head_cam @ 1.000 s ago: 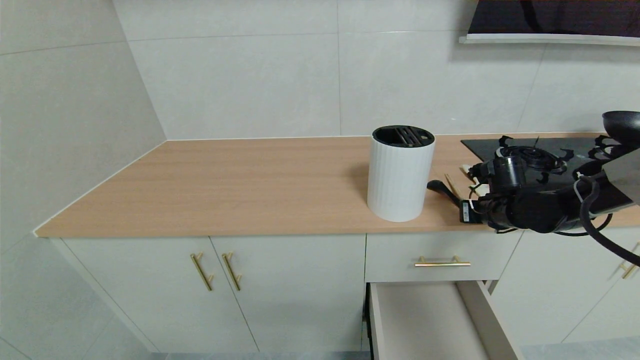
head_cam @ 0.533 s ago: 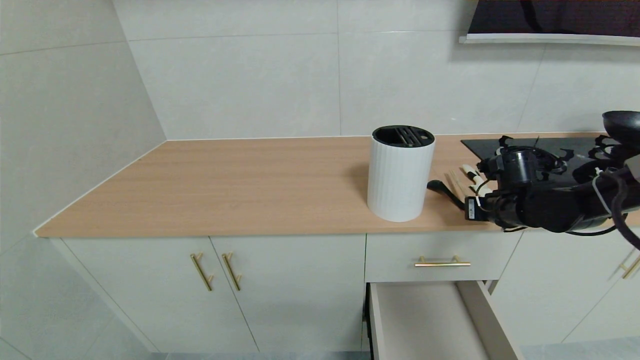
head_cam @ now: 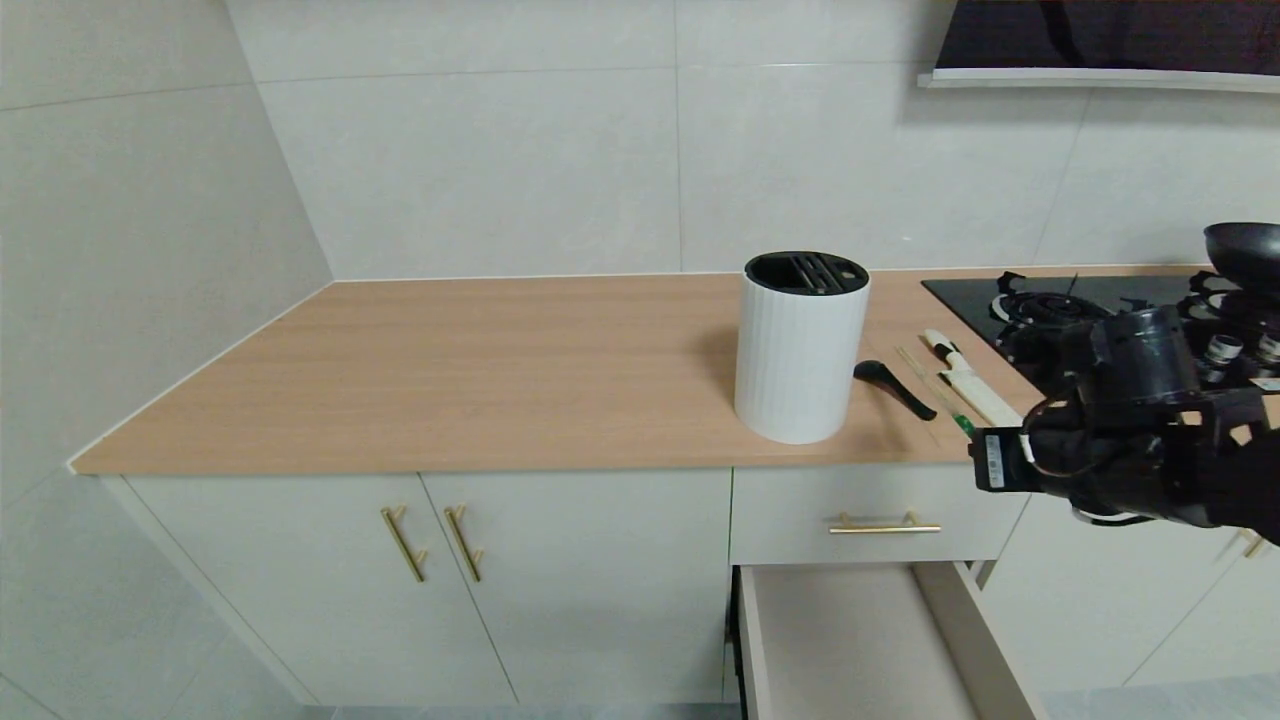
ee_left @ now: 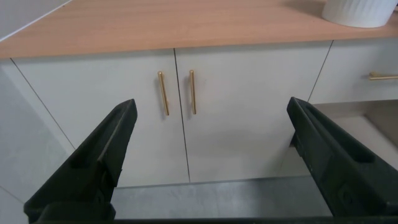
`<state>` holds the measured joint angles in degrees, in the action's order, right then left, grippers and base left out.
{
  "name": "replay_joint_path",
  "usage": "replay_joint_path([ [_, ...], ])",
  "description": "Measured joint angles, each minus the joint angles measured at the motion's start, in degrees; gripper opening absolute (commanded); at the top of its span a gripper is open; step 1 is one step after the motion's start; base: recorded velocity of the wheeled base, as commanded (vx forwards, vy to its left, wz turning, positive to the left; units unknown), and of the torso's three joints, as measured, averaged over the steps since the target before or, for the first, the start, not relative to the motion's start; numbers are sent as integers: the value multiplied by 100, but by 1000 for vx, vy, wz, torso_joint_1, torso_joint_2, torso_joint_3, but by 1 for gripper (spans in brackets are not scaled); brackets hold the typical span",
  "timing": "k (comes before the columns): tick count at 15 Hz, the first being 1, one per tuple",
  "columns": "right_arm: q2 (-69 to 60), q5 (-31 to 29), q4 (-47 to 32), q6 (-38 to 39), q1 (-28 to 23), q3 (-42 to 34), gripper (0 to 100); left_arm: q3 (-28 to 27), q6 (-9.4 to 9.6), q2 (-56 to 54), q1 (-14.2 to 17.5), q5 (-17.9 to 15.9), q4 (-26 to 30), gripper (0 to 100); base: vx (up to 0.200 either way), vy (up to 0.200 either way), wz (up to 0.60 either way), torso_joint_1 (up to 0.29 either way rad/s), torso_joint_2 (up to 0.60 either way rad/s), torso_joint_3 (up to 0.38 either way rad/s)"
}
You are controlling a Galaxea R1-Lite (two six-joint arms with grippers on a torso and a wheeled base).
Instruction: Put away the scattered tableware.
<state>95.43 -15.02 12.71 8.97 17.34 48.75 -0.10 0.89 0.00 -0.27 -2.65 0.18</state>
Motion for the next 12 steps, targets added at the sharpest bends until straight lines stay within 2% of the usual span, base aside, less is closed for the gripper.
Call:
replay_joint_path([
  [3,-887,161,-788,-2,90,-399,0,0,0,0,0,0,0,100,0,0,0,0,0,0],
  [7,-1829,1147,-2272,-60,166,-273,0,0,0,0,0,0,0,100,0,0,0,0,0,0],
  [9,-2063,1418,-2566,-184,218,-217,0,0,0,0,0,0,0,100,0,0,0,0,0,0],
  [12,-2164,2005,-2558,-499,267,-355,0,0,0,0,0,0,0,100,0,0,0,0,0,0],
])
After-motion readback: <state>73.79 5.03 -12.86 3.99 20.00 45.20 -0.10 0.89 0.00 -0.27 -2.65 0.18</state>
